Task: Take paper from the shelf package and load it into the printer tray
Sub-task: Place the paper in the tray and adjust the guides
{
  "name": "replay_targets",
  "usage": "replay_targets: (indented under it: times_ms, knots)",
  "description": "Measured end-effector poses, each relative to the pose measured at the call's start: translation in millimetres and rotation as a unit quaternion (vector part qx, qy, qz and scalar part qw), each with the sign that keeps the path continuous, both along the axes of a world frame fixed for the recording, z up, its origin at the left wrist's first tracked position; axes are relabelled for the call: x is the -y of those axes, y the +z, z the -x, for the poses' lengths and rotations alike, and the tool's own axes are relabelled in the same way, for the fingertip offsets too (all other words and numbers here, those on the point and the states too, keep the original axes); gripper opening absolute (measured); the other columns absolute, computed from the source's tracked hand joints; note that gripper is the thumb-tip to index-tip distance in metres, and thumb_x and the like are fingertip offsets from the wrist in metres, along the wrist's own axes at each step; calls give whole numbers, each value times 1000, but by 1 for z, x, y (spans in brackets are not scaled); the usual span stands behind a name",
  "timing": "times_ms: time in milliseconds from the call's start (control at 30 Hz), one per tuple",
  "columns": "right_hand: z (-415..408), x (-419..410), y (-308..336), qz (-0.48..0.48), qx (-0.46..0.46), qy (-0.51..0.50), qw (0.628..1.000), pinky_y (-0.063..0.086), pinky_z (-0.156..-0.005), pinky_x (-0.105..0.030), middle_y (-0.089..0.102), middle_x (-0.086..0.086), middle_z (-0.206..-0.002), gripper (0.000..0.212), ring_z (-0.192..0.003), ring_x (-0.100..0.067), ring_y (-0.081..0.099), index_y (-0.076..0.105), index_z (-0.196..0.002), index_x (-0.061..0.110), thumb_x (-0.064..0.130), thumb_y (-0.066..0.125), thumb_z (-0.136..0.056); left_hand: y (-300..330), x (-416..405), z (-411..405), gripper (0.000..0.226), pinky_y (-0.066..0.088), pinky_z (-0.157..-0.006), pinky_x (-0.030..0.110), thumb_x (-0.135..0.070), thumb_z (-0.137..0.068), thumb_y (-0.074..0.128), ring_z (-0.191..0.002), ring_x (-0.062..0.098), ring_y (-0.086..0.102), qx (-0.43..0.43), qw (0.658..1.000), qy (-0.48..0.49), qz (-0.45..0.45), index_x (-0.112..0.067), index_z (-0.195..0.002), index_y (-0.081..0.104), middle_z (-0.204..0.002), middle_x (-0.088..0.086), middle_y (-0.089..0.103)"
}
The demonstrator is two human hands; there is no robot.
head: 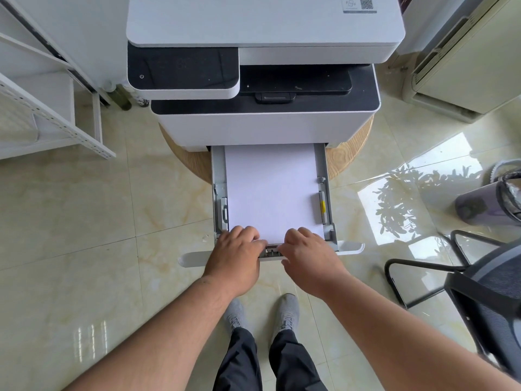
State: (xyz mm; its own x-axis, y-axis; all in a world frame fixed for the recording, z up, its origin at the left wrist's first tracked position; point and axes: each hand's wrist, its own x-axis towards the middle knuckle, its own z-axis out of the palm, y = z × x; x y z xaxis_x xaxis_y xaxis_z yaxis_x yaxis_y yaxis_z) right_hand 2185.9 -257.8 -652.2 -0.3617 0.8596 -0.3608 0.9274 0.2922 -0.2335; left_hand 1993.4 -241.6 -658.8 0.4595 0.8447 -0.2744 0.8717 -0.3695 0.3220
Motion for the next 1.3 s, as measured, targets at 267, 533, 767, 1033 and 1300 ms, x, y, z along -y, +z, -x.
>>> replay_targets:
  times_ms: [267,533,767,1033,1300]
  knots:
    - [1,7,-7,-46,-3,-23,999,56,-71,-41,68,1,-94,11,-86,-28,64,72,-87,19,22,75,-77,1,2,-4,29,37,-99,38,-23,-90,48,-111,21,49,-14,1000,-9,15,-27,-114,64,-116,-7,54]
    - [-3,12,14,22,-35,-81,996,41,-115,-40,61,2,-147,55,-136,-25,54,56,-144,19,43,60,-94,5,7,14,38,50,-96,41,-14,-88,54,-108,24,62,79,993,90,-6,-19,-122,70,-118,-2,68]
    - [-33,-38,30,-21,-145,-491,859,51,-65,-39,61,-4,-79,18,-76,-33,61,57,-77,13,24,51,-91,10,-39,33,27,54,-85,37,-30,-95,62,-99,26,66,125,882,453,22,-16,-118,65,-115,3,68]
    - [-42,-72,14,84,-67,-505,857,41,-48,-24,62,-3,-60,25,-59,-30,65,56,-65,13,21,50,-87,6,-58,18,16,57,-70,38,-39,-89,63,-77,27,66,65,888,452,52,-23,-86,61,-84,-6,70]
    - [-43,-77,5,57,-30,-479,876,41,-50,-25,65,-7,-66,26,-64,-33,66,55,-64,13,18,50,-89,2,-63,17,18,35,-50,29,-19,-89,58,-65,29,58,52,899,433,36,-17,-71,54,-70,-1,62]
